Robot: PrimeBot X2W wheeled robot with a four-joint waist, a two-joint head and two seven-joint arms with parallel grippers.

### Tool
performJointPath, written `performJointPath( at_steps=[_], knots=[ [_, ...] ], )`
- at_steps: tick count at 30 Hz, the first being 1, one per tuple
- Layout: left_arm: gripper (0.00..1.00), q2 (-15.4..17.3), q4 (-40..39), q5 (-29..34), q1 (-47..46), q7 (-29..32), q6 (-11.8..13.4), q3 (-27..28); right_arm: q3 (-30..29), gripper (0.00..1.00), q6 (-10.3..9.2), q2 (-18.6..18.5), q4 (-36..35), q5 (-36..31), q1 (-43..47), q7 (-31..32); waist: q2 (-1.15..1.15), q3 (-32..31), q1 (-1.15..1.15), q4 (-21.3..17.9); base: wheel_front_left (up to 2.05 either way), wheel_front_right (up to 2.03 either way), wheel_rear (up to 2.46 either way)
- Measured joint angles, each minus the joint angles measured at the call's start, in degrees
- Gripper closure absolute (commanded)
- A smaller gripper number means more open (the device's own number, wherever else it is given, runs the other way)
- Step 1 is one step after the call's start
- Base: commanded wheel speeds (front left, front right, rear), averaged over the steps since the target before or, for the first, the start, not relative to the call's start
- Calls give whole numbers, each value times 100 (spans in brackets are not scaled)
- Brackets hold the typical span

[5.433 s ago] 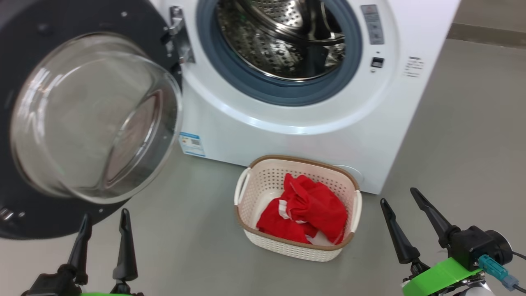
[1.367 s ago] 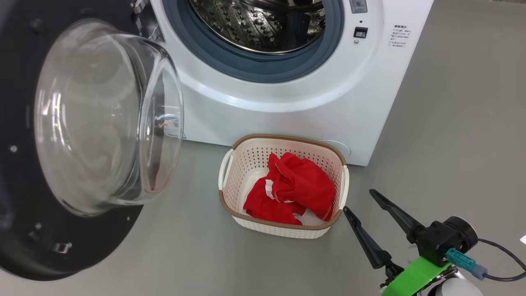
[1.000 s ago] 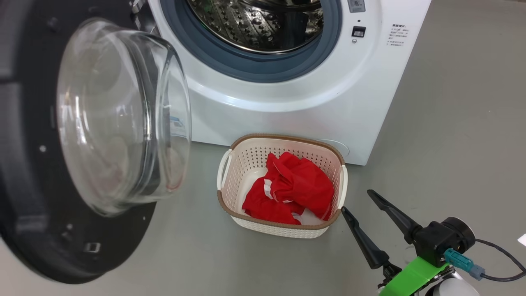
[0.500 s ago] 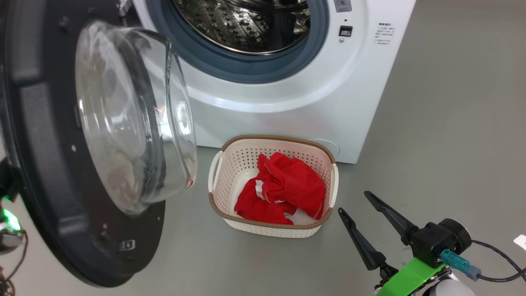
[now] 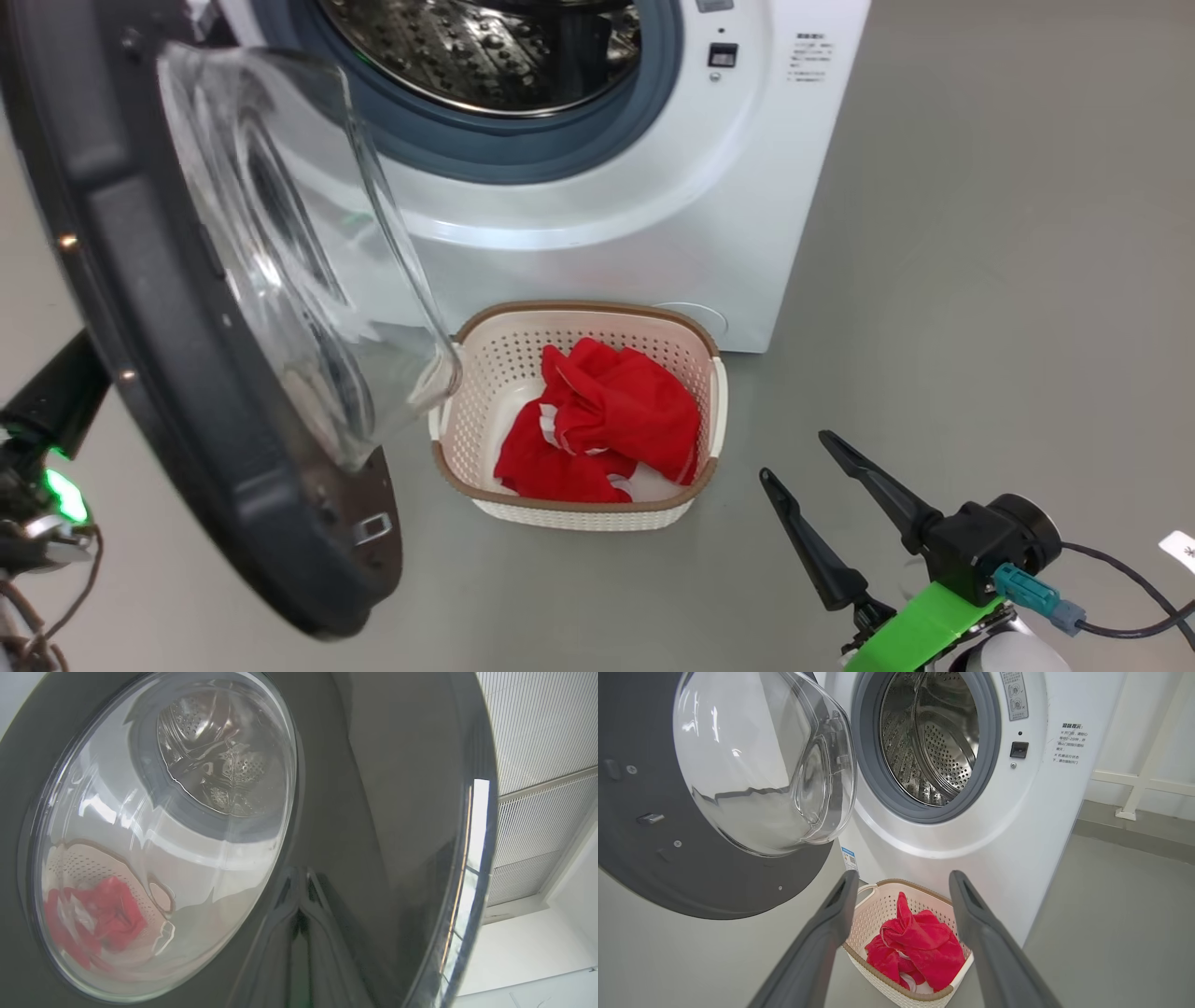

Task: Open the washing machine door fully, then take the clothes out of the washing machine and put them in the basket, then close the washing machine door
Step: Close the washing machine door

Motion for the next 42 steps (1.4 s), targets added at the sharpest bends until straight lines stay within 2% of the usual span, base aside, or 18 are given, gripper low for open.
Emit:
performJointPath(
  at_steps=[20, 26, 28, 29, 30, 31, 32, 33, 35, 38, 42],
  knots=[
    [100, -21, -570, -1029, 642, -786, 92, -1000, -11, 0, 0, 90, 2, 1, -94, 0, 0, 75, 0, -487, 0, 0, 0],
    [100, -24, -704, -1026, 808, -1053, 75, -1149, -13, 0, 0, 113, 4, 1, -94, 0, 0, 52, 0, -543, 0, 0, 0],
    [100, -24, -767, -902, 844, -1211, -68, -1151, -18, 0, 0, 114, 4, 1, -94, 0, 0, 50, 0, -545, 0, 0, 0],
    [93, -21, -794, -759, 865, -1336, -135, -1151, -20, 0, 0, 116, 4, 1, -94, 0, 0, 48, 0, -545, 0, 0, 0],
    [75, -18, -810, -601, 881, -1468, -207, -1152, -21, 0, 0, 119, 5, 1, -94, 0, 0, 47, 0, -547, 0, 0, 0],
    [53, -5, -817, -399, 894, -1607, -296, -1160, -22, 0, 0, 121, 7, 1, -94, 0, 0, 45, 0, -547, 0, 0, 0],
    [21, 10, -821, -225, 907, -1737, -409, -1172, -25, 0, 0, 127, 7, 1, -94, 0, 0, 40, 0, -546, 0, 0, 0],
    [2, 20, -823, -88, 935, -1844, -531, -1189, -30, 0, 0, 138, 7, 2, -94, 0, 0, 33, 0, -543, 0, 0, 0],
    [0, 67, -821, 238, 1026, -2079, -773, -1252, -38, 0, 0, 149, 7, 2, -94, 0, 0, 18, 0, -529, 0, 0, 0],
    [0, 234, -818, 1063, 1135, -2642, -1026, -1413, -38, 0, 0, 152, 8, 2, -92, 0, 0, -8, 0, -516, 0, 0, 0],
    [0, 653, -836, 2307, 1276, -3710, -1166, -1912, -42, 0, 0, 158, 5, 3, -92, 0, 0, -15, 0, -500, 0, 0, 0]
  ],
)
